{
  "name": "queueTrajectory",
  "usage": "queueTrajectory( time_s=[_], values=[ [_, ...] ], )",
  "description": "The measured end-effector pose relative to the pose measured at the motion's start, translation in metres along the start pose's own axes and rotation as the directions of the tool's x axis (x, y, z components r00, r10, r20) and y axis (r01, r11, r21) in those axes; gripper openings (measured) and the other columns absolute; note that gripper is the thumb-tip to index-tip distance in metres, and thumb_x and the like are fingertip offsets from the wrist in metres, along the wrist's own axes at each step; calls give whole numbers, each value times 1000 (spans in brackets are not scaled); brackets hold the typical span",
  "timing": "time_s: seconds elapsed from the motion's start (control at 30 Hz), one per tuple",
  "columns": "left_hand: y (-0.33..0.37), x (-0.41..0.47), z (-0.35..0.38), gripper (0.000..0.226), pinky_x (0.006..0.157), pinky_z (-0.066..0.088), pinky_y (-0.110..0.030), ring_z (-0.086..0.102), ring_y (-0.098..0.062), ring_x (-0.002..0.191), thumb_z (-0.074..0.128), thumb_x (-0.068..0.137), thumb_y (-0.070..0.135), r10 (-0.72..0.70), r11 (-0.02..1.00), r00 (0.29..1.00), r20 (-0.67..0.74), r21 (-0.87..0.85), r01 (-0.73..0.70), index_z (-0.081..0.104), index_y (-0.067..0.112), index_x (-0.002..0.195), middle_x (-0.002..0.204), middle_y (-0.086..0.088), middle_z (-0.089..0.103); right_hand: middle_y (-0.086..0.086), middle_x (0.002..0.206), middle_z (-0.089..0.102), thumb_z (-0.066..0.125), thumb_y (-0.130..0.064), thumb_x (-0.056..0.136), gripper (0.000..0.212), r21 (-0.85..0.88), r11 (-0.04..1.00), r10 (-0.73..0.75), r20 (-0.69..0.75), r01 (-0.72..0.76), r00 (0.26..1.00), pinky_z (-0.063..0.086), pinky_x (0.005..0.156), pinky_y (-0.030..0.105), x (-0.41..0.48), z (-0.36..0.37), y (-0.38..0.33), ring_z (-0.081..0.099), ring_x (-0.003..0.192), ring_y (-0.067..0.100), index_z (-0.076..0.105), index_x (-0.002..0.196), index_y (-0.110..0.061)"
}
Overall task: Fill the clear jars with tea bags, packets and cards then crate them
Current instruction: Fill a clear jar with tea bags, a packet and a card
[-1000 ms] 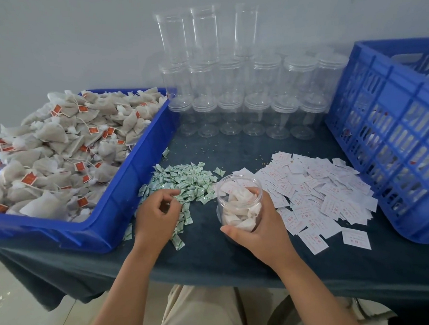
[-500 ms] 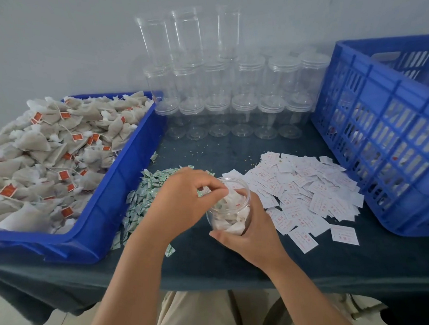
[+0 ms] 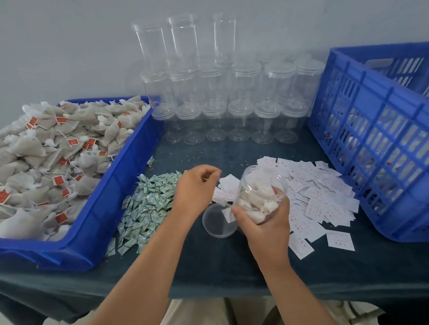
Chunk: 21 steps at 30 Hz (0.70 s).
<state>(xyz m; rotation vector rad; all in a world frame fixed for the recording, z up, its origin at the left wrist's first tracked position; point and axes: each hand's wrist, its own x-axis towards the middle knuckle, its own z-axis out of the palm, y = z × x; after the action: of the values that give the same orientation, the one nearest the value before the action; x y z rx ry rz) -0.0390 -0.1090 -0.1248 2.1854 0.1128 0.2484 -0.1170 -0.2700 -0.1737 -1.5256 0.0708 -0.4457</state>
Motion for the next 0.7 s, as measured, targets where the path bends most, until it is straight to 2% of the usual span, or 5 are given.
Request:
queueTrajectory(
  time_s=[0.07,0.23,0.33,0.57,0.7],
  values=[
    [-5,19,15,17,81,51,-27,70,-8,95,66,99,38,29,972,997,77,231,-46,76,30,109,104,14,77,-30,119,69,93,-52,63,76,6,1000,3,-63,-2,998,53,83,8,3,0,-1,70,109,-4,49,125,-56],
    [-12,44,45,35,74,46,-34,64,-27,98,71,88,55,-63,837,980,186,545,-50,65,22,98,113,-3,61,-32,117,69,92,-53,63,75,-1,999,35,-41,-35,999,52,80,6,5,0,1,71,105,-6,48,123,-58],
    [-15,49,50,30,78,42,-32,65,-26,105,71,87,43,-88,878,987,136,478,12,71,27,112,119,0,57,-26,118,71,94,-50,63,76,2,999,35,-2,-35,999,56,83,13,4,1,3,73,106,-1,49,123,-57],
    [-12,43,41,18,65,55,-35,69,-23,78,65,93,36,-21,941,995,100,338,-14,76,24,85,75,4,70,-25,123,70,93,-52,61,77,-54,998,24,33,-23,999,59,96,30,6,1,4,71,114,2,48,122,-63],
    [-11,43,27,11,68,48,-28,68,-13,81,73,87,31,-61,974,994,92,225,39,73,33,98,82,14,69,-30,121,69,93,-55,59,74,-89,996,12,49,-8,999,56,92,29,6,2,3,70,112,-1,46,114,-71]
  ],
)
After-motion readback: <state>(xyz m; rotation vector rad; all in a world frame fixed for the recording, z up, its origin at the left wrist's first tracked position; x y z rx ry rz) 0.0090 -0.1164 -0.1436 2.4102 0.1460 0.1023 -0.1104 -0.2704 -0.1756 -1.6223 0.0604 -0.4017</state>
